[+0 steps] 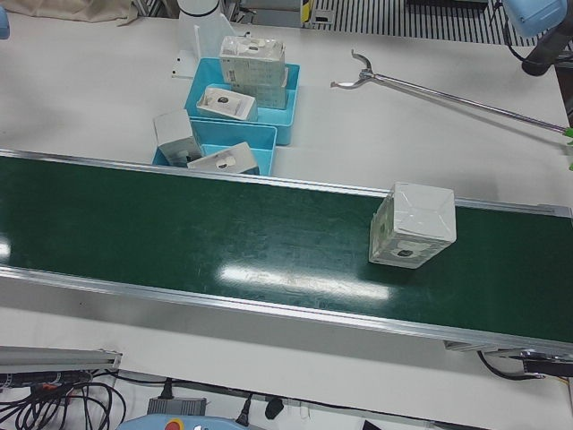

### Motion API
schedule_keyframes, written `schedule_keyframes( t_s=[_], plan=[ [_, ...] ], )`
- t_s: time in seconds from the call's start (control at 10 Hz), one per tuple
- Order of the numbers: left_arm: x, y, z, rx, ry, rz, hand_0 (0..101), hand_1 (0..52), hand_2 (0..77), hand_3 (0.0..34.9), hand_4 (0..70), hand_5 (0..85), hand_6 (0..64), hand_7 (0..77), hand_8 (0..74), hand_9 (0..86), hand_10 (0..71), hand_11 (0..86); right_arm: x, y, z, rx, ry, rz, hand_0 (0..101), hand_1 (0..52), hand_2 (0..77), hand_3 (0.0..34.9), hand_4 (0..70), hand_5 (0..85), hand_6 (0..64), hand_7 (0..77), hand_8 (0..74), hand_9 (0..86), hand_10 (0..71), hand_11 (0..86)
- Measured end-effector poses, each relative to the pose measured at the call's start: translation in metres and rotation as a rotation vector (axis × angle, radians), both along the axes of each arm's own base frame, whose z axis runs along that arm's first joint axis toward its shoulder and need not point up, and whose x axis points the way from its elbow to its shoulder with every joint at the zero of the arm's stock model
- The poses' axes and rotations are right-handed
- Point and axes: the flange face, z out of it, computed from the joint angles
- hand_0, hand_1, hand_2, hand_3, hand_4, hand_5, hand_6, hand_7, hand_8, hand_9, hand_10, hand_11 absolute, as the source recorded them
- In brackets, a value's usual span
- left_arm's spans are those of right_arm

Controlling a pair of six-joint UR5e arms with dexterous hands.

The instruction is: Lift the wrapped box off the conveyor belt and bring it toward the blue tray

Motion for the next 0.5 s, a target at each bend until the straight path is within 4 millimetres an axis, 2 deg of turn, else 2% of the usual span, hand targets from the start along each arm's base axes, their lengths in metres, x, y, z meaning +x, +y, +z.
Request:
schedule_keyframes(
  t_s=[0.1,0.2,0.3,0.4,0.5],
  plan=[
    [0.0,0.0,0.0,0.0,0.0,0.0,0,0.0,1.1,0.0,0.0,1.1,0.0,0.0,0.0,0.0,0.5,0.0,0.0005,0.0,-0.0004,0.001,0.0,0.0,52,36.5,50.2,10.9,16.9,45.3,6.5,28.4,3.8,9.8,3.8,8.7],
    [0.0,0.0,0.0,0.0,0.0,0.0,0,0.0,1.1,0.0,0.0,1.1,0.0,0.0,0.0,0.0,0.5,0.0,-0.0002,0.0001,-0.0002,0.001,0.001,-0.002,52,36.5,50.2,10.9,16.9,45.3,6.5,28.4,3.8,9.8,3.8,8.7],
    [0.0,0.0,0.0,0.0,0.0,0.0,0,0.0,1.1,0.0,0.0,1.1,0.5,0.0,0.0,0.0,0.0,0.0,-0.0009,0.0001,0.0004,0.0,0.001,-0.004,53,26.2,46.9,10.2,15.8,39.3,3.3,27.8,1.6,7.6,1.1,4.4],
    [0.0,0.0,0.0,0.0,0.0,0.0,0,0.0,1.1,0.0,0.0,1.1,0.5,0.5,0.0,0.0,0.5,0.0,-0.0015,0.0,0.0006,-0.001,0.001,-0.005,54,20.7,36.0,10.8,15.8,41.5,5.5,26.7,1.6,8.7,3.3,5.4],
    [0.0,0.0,0.0,0.0,0.0,0.0,0,0.0,0.5,0.0,0.0,1.1,0.5,0.5,0.0,0.0,0.5,0.0,-0.0021,0.0001,0.0009,-0.001,0.002,-0.006,54,20.7,36.0,10.8,15.8,41.5,5.5,26.7,1.6,8.7,3.3,5.4]
  ],
)
